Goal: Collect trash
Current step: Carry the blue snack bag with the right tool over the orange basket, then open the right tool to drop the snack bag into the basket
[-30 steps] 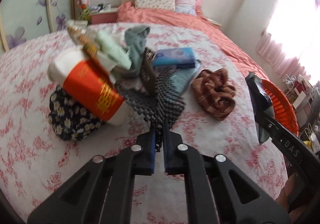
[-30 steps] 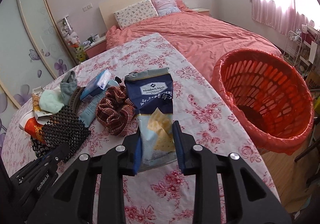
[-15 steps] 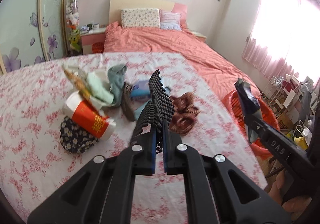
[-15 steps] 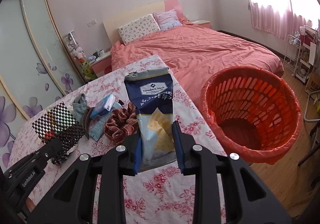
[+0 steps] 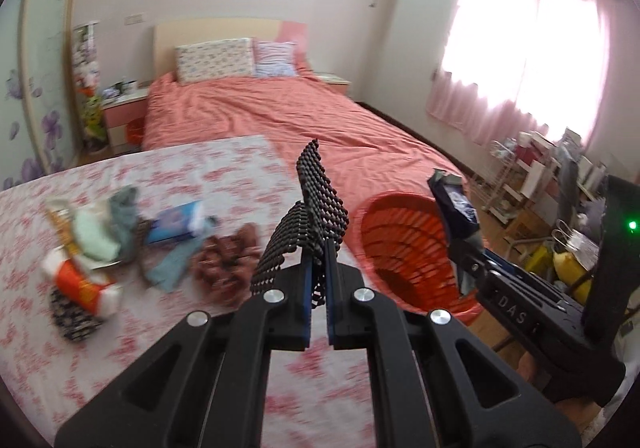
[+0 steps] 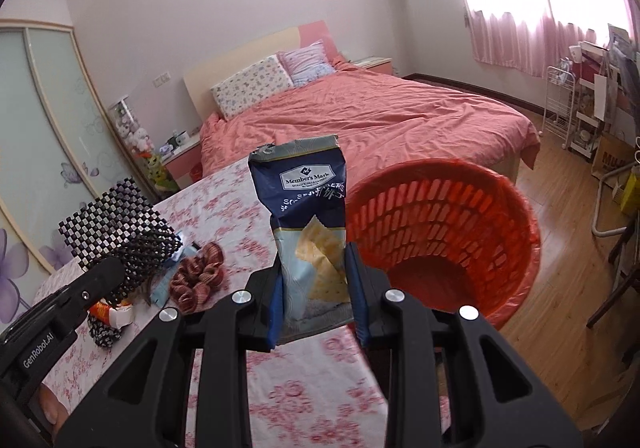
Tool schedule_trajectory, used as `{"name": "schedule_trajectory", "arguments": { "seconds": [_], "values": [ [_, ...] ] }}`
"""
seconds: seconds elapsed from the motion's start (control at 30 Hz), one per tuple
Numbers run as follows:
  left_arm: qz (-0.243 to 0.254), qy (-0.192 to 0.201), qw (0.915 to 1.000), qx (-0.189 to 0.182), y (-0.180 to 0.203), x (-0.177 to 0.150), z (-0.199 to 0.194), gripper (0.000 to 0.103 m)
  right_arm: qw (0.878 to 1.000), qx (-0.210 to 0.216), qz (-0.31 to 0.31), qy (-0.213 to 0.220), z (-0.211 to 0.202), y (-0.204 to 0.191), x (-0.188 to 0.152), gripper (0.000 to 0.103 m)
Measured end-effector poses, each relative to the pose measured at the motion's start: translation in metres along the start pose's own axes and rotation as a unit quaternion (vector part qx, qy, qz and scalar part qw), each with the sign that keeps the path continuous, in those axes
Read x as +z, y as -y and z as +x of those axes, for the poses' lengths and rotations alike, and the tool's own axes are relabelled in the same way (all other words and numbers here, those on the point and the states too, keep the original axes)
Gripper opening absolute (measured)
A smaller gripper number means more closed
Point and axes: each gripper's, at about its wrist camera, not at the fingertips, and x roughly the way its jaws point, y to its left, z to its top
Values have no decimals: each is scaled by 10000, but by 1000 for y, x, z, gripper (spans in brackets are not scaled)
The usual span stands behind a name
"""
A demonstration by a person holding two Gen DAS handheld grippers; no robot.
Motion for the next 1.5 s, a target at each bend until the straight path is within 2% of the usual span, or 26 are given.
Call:
{"name": "schedule_trajectory", "arguments": {
  "seconds": [0.2,0.43,0.67,0.73,0.8,0.87,1.03,1.27,1.5],
  "values": [
    [275,-69,9986,-449,42,3,32,6,9996,-199,207,81,10,36,10,28],
    [492,-340,9949,-812,80,10,85,7,9986,-205,493,27,32,70,18,28],
    [508,-634,9926,-903,94,12,135,7,9974,-131,710,-51,53,92,24,29],
    [499,-697,9931,-803,95,11,146,13,9968,-123,787,-90,60,95,25,34],
    [499,-751,9936,-684,92,10,153,37,9964,-147,829,-137,66,98,25,38],
    [455,-764,9948,-503,85,8,155,45,9961,-195,840,-186,68,99,23,48],
    [359,-837,9956,-242,64,1,151,51,9965,-346,723,-231,58,94,16,57],
    [335,-691,9969,143,32,-12,116,59,9974,-352,584,-247,47,81,16,58],
    [212,-471,9966,642,-15,-29,64,61,9992,-223,163,-299,38,40,7,58]
  ]
}}
